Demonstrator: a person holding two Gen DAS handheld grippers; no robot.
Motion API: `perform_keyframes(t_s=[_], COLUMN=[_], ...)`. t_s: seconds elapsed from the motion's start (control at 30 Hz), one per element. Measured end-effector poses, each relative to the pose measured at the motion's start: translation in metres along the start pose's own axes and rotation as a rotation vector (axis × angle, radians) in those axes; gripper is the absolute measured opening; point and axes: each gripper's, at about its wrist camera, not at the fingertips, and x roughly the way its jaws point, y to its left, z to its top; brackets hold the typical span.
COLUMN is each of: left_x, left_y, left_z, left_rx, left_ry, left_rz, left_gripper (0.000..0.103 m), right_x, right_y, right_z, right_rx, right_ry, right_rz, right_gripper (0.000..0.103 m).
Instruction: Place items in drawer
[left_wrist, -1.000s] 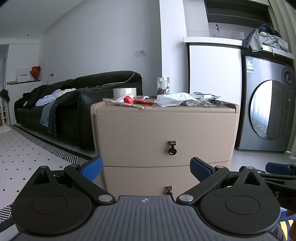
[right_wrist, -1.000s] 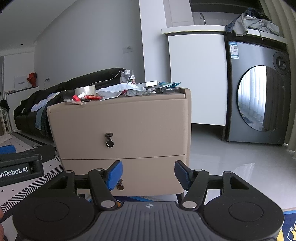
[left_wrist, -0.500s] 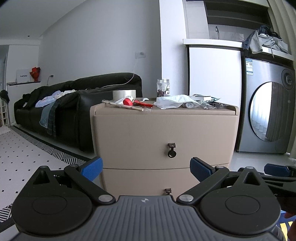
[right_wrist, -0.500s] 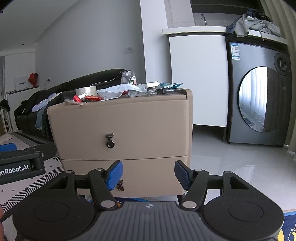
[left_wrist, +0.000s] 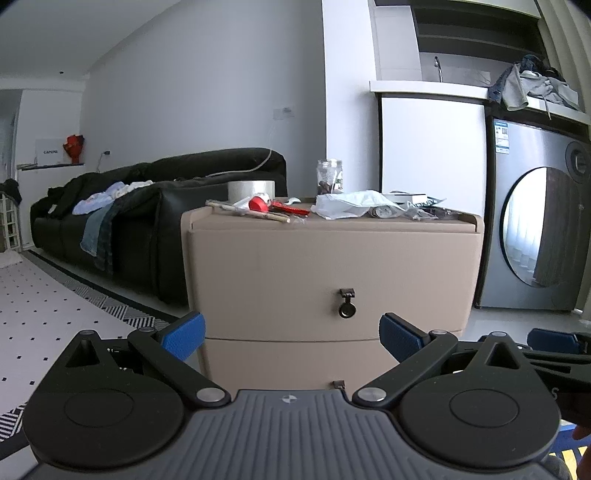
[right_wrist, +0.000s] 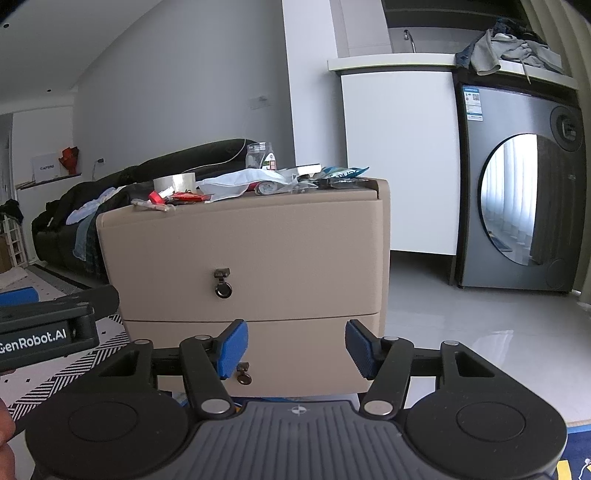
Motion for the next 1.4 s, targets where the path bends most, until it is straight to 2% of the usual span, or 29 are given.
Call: perform_keyframes(t_s=[0.33,0.87,1.13,1.23,1.4], left_x=[0.009,0.028,0.042,0.047,0.053], left_y=[-0.006,-0.011,-0.018,-0.023,-0.029], left_z=[-0.007,-0.012,-0.014,-0.016,-0.014], left_rx=[0.019,-0.009,0.002,0.015,0.023], left_ry=[-0.019,-0.012,0.005,0.016,0.002], left_rz=[0.014,0.015,0.010,0.012,-0.004], left_gripper=[0.102,0.099,0.090,0.084,0.083], right_x=[0.006,0.010,0.013,0.013,0.013], right_y=[-0.005,-0.011,-0.019,-0.021,-0.024], right_z=[-0.003,-0.005,-0.007,-0.009,-0.013], right_rx=[0.018,0.015,0.037,0.033,0.010], right_ry=[-0.009,-0.052,-0.042,-0.040,-0.039], right_rz=[0.007,0.005,0.007,0.003,0.000], right_gripper=[0.062,0.062,0.062,0.062,0.062])
